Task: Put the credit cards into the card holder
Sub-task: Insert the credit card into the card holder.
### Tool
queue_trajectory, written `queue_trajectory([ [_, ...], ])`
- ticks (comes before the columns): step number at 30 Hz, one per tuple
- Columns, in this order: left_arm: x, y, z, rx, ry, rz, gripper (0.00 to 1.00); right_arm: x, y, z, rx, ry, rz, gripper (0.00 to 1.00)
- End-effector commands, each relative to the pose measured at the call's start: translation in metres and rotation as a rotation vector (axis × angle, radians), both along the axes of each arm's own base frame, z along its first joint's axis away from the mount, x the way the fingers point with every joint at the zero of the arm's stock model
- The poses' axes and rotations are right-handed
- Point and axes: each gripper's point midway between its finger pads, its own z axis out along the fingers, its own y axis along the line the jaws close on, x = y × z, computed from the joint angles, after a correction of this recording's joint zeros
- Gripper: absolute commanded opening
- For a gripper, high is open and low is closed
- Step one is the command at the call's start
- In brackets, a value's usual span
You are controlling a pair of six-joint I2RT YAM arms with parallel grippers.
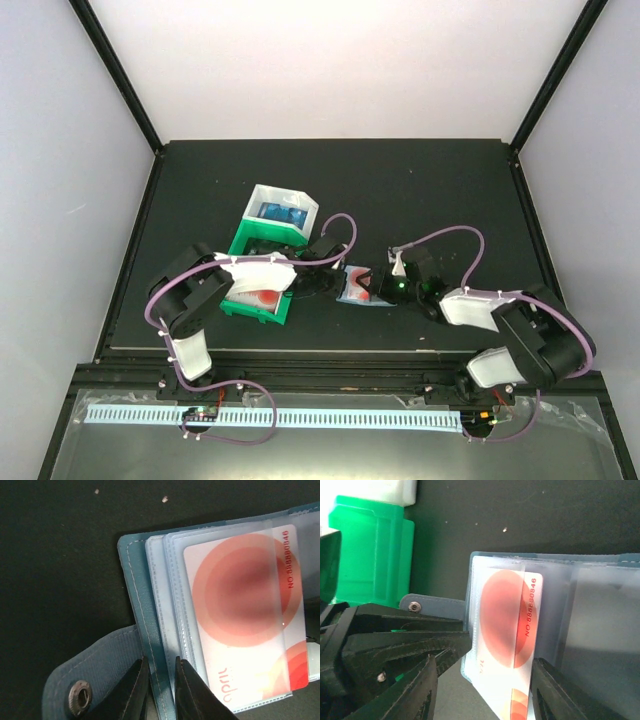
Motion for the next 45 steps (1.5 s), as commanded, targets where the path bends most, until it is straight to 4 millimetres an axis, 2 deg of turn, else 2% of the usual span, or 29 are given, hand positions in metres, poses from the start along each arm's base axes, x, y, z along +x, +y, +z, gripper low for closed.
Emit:
queue_trajectory([
  [1,-0.017,-0.003,-0.003,-0.019,0.044,-0.041,0.17,0.0,-0.009,-0.008,-0.147,-0.008,-0.03,0.53],
  [6,-0.021,-0.003,-0.006,-0.021,0.061,-0.049,0.17,-0.004,-0.003,-0.019,-0.241,0.005,-0.021,0.55],
  [13,-0.027,-0.004,-0.006,-0.036,0.073,-0.077,0.16,-0.004,0.022,-0.02,-0.269,-0.016,0.03,0.52],
  [17,-0.024,-0.003,0.001,-0.04,0.049,-0.073,0.16,-0.003,0.012,-0.018,-0.325,-0.028,-0.004,0.52],
  [20,-0.02,-0.001,0.014,-0.034,0.016,-0.072,0.18,0.002,-0.002,-0.005,-0.38,-0.069,-0.05,0.54],
  [24,-0.016,0.001,0.037,-0.034,-0.024,-0.067,0.25,0.011,-0.018,0.022,-0.428,-0.134,-0.112,0.62],
  [26,-0.013,0.003,0.052,-0.04,-0.046,-0.063,0.3,0.012,-0.024,0.035,-0.437,-0.164,-0.13,0.65],
  [29,-0.013,0.009,0.073,-0.037,-0.076,-0.048,0.45,0.01,-0.03,0.057,-0.421,-0.218,-0.149,0.67],
  [31,-0.014,0.021,0.085,-0.019,-0.1,-0.025,0.56,0.007,-0.034,0.068,-0.404,-0.241,-0.155,0.68],
  [34,-0.017,0.053,0.096,0.047,-0.133,0.046,0.7,0.0,-0.034,0.079,-0.355,-0.263,-0.146,0.68],
  [39,-0.032,0.118,0.108,0.141,-0.179,0.207,0.72,-0.008,-0.034,0.084,-0.301,-0.279,-0.135,0.69],
  [42,-0.043,0.143,0.106,0.148,-0.145,0.273,0.73,-0.013,-0.03,0.08,-0.276,-0.254,-0.12,0.69],
  [45,-0.05,0.158,0.094,0.175,-0.096,0.303,0.74,-0.016,-0.025,0.077,-0.244,-0.24,-0.099,0.69],
])
